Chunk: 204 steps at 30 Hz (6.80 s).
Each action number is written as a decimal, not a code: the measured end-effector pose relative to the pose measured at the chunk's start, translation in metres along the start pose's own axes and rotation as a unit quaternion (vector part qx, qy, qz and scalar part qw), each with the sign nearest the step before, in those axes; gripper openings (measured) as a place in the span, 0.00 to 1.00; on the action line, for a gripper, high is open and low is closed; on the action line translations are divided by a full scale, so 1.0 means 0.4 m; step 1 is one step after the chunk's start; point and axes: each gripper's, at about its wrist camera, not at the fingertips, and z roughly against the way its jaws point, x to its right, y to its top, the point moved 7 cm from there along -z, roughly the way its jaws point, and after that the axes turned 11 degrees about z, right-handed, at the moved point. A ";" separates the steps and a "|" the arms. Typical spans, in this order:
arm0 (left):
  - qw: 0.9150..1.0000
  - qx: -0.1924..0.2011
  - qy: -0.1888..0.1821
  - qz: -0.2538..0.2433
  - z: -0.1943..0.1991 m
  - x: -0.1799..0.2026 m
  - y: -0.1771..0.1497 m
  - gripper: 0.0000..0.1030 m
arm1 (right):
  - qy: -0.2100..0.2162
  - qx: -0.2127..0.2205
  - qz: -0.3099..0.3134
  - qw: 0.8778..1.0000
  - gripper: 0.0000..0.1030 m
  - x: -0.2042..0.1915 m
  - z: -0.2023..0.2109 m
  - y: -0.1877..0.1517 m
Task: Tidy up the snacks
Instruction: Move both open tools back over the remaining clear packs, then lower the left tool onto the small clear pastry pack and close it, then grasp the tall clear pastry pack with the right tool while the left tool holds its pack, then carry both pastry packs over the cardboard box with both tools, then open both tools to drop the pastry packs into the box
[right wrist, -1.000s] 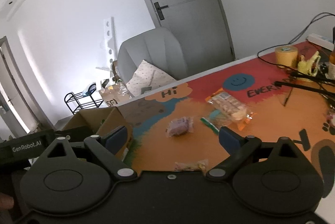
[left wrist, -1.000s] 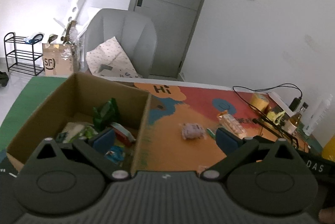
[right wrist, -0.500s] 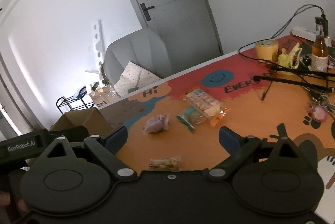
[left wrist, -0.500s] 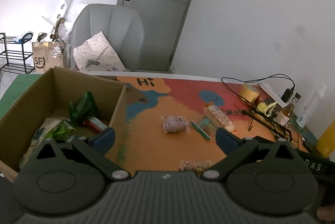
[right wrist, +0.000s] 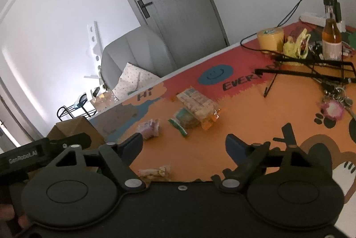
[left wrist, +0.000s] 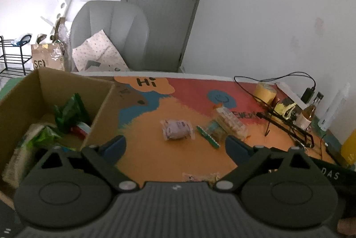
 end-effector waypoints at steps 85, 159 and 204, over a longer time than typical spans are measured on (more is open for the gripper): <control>0.999 -0.037 0.034 -0.014 -0.223 0.003 -0.002 0.47 | 0.009 -0.044 0.033 0.998 0.31 0.061 -0.278 0.036; 0.992 0.082 0.068 0.074 0.153 -0.331 0.156 0.48 | 0.089 0.023 0.095 0.991 0.31 -0.359 -0.065 0.071; 0.993 0.060 0.057 0.088 0.167 -0.356 0.139 0.92 | 0.086 -0.005 0.082 0.993 0.60 -0.408 -0.081 0.056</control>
